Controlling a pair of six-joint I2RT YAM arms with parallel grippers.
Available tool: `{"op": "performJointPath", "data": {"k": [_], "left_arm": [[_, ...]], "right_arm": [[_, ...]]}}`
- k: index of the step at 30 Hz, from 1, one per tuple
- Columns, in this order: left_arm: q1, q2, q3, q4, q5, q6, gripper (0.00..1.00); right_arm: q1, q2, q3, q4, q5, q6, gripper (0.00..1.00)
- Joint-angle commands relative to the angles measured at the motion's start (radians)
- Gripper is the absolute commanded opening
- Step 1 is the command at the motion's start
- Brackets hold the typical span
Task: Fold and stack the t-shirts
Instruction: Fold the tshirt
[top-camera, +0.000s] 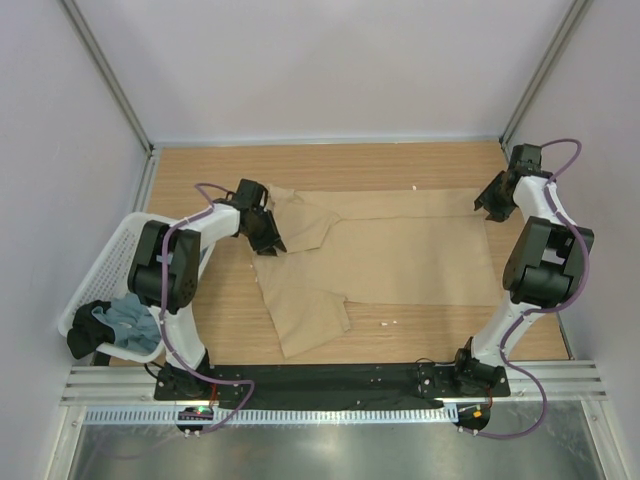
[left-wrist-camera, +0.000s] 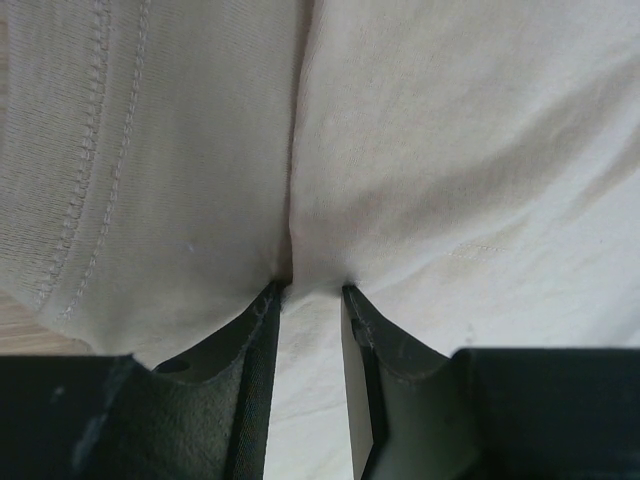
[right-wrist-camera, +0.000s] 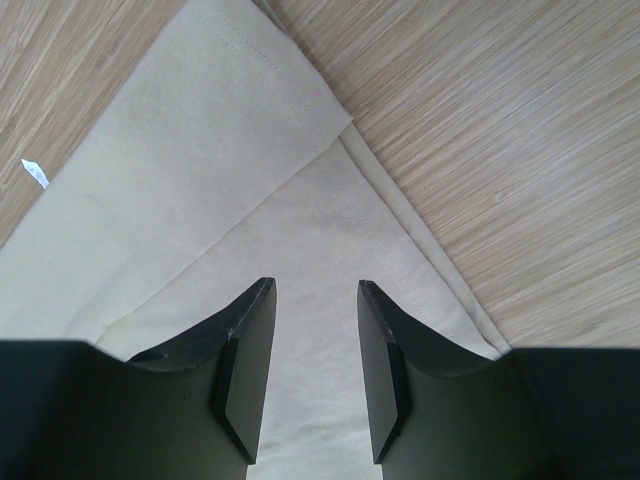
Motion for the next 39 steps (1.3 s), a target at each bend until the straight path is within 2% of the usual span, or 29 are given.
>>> {"op": "performJointPath", "data": {"k": [1, 5, 12, 16, 17, 22, 26, 34, 39], "left_arm": [[-0.002, -0.001, 0.011, -0.023, -0.039, 0.009, 0.32], [-0.001, -0.016, -0.019, 0.003, -0.045, 0.019, 0.34], [-0.002, 0.027, 0.018, 0.013, -0.053, 0.024, 0.26], [-0.002, 0.02, 0.05, 0.004, -0.054, 0.036, 0.09], [-0.002, 0.013, 0.057, -0.004, -0.057, 0.036, 0.0], [-0.005, -0.077, 0.089, -0.05, -0.077, 0.05, 0.0], [-0.007, -0.137, 0.11, -0.079, -0.079, 0.049, 0.0], [-0.007, -0.173, 0.167, -0.099, -0.06, 0.024, 0.0], [-0.008, -0.168, 0.185, -0.115, -0.051, 0.022, 0.0]], "right_arm": [[-0.005, -0.017, 0.007, 0.026, -0.013, -0.003, 0.44], [-0.007, -0.017, 0.004, 0.028, -0.01, -0.004, 0.44], [-0.008, 0.0, -0.005, 0.04, -0.016, -0.001, 0.44], [-0.016, 0.014, -0.001, 0.049, -0.01, 0.002, 0.44], [-0.03, 0.023, 0.002, 0.051, -0.011, 0.004, 0.45], [-0.079, 0.051, 0.028, 0.061, -0.028, 0.027, 0.42], [-0.108, 0.092, 0.058, 0.071, -0.063, 0.042, 0.36], [-0.114, 0.176, 0.07, 0.152, -0.165, 0.074, 0.42], [-0.114, 0.202, 0.062, 0.242, -0.202, 0.067, 0.43]]}}
